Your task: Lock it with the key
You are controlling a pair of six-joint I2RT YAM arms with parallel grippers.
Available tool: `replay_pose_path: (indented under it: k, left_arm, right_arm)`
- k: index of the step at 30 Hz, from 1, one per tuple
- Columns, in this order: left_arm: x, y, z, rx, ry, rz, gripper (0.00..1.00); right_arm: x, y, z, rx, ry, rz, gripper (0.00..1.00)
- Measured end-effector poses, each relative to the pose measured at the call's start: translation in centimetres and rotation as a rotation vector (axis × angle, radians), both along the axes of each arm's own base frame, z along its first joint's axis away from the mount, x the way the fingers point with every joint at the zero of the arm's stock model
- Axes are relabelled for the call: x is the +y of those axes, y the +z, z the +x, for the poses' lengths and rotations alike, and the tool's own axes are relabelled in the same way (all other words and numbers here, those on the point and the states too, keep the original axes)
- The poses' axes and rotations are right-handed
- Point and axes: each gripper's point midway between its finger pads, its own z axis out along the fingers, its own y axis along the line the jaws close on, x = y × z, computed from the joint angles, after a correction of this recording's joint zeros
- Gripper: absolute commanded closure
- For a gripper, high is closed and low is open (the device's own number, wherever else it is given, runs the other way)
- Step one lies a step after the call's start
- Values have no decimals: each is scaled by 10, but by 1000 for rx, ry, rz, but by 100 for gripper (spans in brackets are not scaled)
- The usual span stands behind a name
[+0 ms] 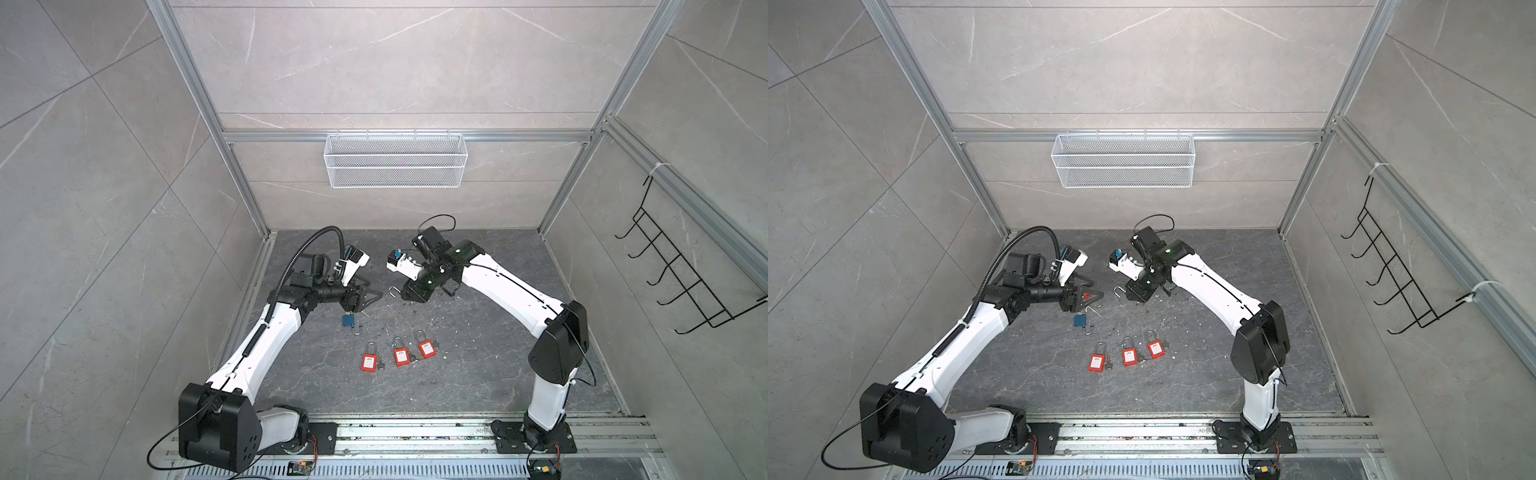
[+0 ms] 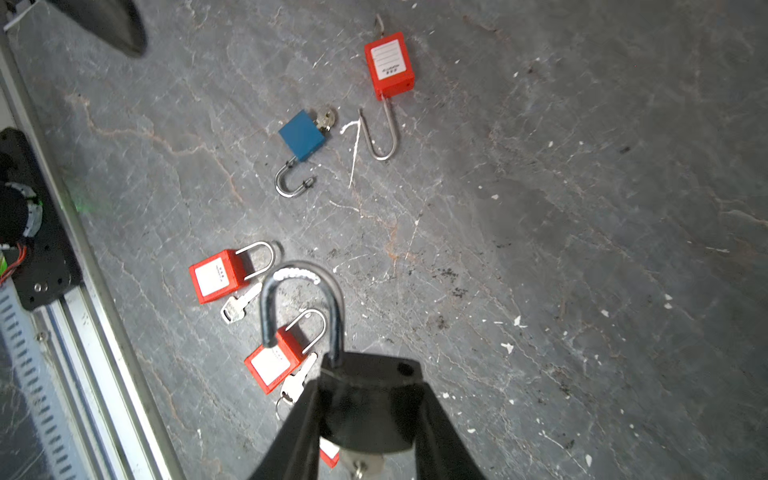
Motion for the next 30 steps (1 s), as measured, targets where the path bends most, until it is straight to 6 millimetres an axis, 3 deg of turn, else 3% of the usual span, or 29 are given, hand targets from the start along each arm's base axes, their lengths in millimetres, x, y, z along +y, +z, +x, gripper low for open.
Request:
replay_pose_path:
  k: [4,7,14,21,30]
  left_arm:
    - [-13,-4,-6,45,-52,-25,36]
    - [-17,-9,-6,80,-57,-27,50]
    - [-21,-8,3,120,-19,-52,52]
    - [-34,-12,-3,159,-56,-67,53]
    - [-44,-19,-7,204,-82,-66,64]
  right_arm:
    - [-5,8,-7,-15,22,2,77]
    - [-7,19,-9,-40,30,14,77]
    - [-13,20,-19,-76,45,-3,78]
    - [-9,22,-21,-136,66,-32,78]
    - [-5,38,-19,-218,73,-28,79]
